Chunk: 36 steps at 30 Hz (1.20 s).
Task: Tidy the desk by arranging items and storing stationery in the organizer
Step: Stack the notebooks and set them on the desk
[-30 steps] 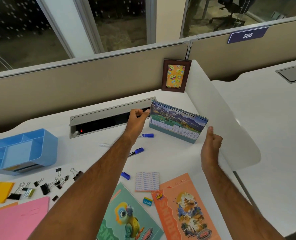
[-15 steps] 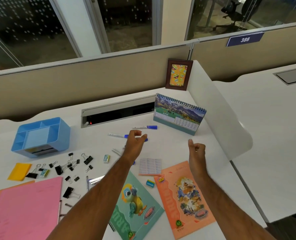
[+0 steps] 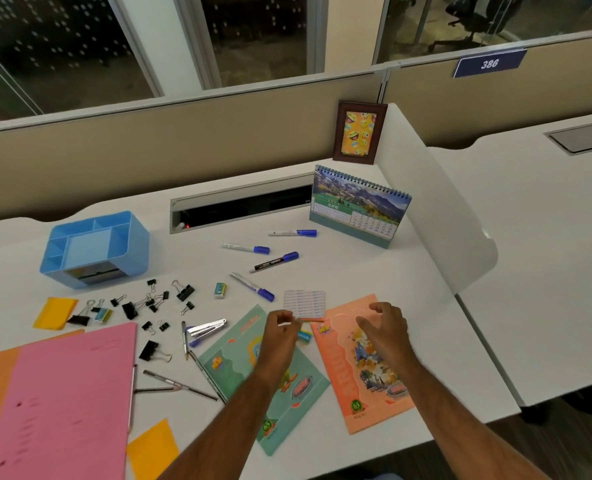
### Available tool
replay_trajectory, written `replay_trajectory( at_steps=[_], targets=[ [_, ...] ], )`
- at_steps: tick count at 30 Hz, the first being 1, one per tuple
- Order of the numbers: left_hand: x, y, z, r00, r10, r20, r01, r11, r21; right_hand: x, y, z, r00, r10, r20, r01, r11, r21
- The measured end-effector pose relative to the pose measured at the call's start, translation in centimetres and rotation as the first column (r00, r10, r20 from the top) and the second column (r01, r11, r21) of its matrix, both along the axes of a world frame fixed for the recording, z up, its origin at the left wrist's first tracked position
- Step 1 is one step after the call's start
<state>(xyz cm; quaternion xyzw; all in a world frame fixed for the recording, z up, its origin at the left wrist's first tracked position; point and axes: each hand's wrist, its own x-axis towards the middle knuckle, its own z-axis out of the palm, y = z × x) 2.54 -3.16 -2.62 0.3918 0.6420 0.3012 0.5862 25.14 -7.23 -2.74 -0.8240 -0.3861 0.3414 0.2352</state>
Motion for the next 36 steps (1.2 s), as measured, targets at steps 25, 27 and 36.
replay_trajectory(
  at_steps=[25, 27, 36],
  targets=[
    [3.4, -6.7, -0.8, 0.994, 0.04, 0.102, -0.012, 0.966, -0.259, 1.1, -4.7, -3.2, 0.915, 0.335, 0.223, -0.3, 0.937, -0.177],
    [3.6, -6.6, -0.6, 0.979, 0.117, 0.166, -0.057, 0.943, -0.328, 1.2, -4.6, -3.1, 0.918, 0.328, 0.222, -0.293, 0.94, -0.178],
    [4.7, -6.3, -0.5, 0.953, 0.183, 0.242, -0.059, 0.893, -0.445, 2.2, -4.5, -3.1, 0.927, 0.295, 0.232, -0.26, 0.95, -0.171]
  ],
)
